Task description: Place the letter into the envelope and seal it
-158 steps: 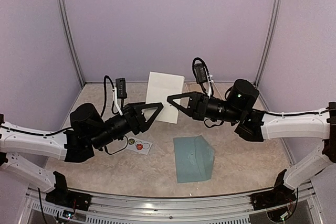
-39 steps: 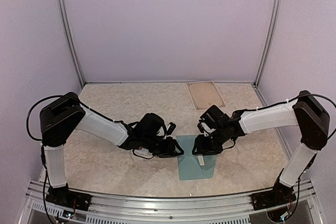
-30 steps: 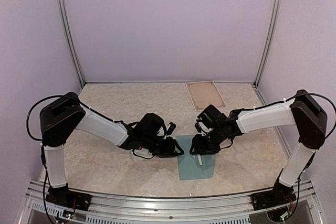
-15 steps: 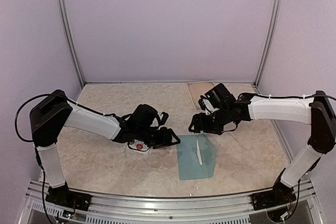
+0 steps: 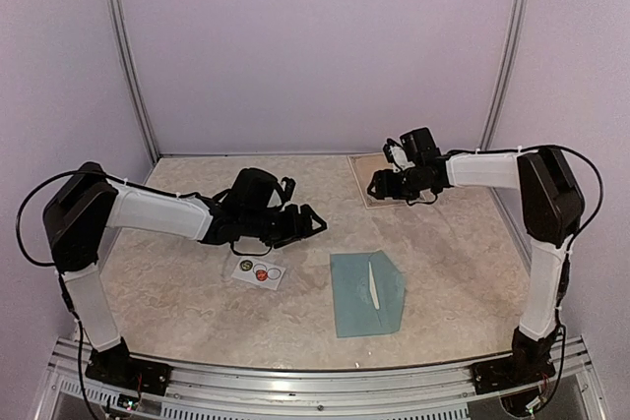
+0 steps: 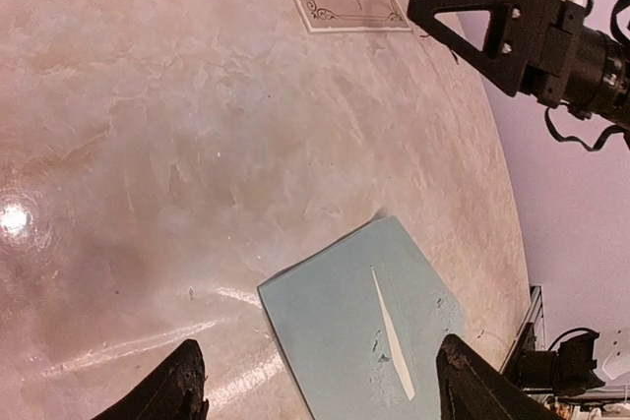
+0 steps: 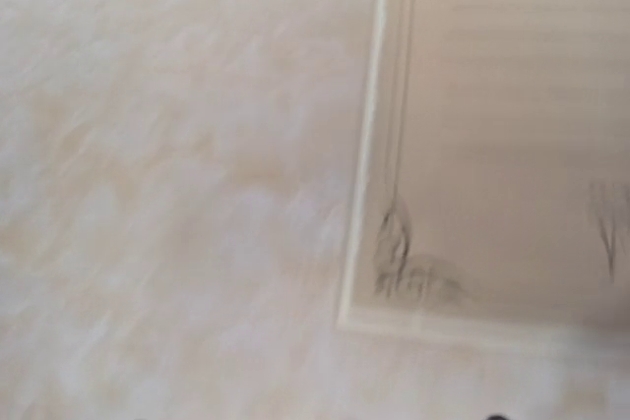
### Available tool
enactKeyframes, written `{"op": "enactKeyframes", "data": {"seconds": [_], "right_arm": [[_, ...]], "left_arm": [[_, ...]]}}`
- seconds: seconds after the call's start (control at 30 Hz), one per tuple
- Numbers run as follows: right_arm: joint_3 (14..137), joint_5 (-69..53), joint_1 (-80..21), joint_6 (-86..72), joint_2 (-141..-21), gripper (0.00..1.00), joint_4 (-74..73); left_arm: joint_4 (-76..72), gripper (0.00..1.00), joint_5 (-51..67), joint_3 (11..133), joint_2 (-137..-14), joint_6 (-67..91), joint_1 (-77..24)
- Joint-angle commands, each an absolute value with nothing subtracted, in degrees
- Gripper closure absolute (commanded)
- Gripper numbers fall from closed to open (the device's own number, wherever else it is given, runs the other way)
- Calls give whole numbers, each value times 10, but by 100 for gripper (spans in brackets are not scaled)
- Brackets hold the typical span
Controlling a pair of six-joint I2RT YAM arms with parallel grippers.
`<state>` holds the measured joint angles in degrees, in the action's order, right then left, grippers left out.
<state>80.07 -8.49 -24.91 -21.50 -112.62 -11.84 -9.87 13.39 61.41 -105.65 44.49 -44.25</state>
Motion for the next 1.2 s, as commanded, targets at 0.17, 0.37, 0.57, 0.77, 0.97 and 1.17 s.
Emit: {"op": "enactKeyframes", "data": {"seconds": [0.17, 0.37, 0.57, 0.77, 0.97, 1.17], "right_arm": [[921, -179, -218, -161, -1255, 30, -66], [907, -234, -219, -166, -1286, 29, -52], [863, -267, -219, -173, -1280, 29, -38], [822, -298, -226, -176, -1271, 29, -33], [756, -321, -252, -187, -1241, 30, -33], [668, -329, -315, -216, -1175, 31, -16]], "left_arm": [[-91, 24, 108, 599, -1010, 446, -438], [-96, 24, 106, 583, -1000, 451, -438], [-98, 24, 101, 570, -988, 449, -438], [-99, 24, 91, 555, -975, 447, -438], [-92, 24, 77, 545, -958, 438, -437], [-98, 24, 71, 555, -955, 434, -432]]}}
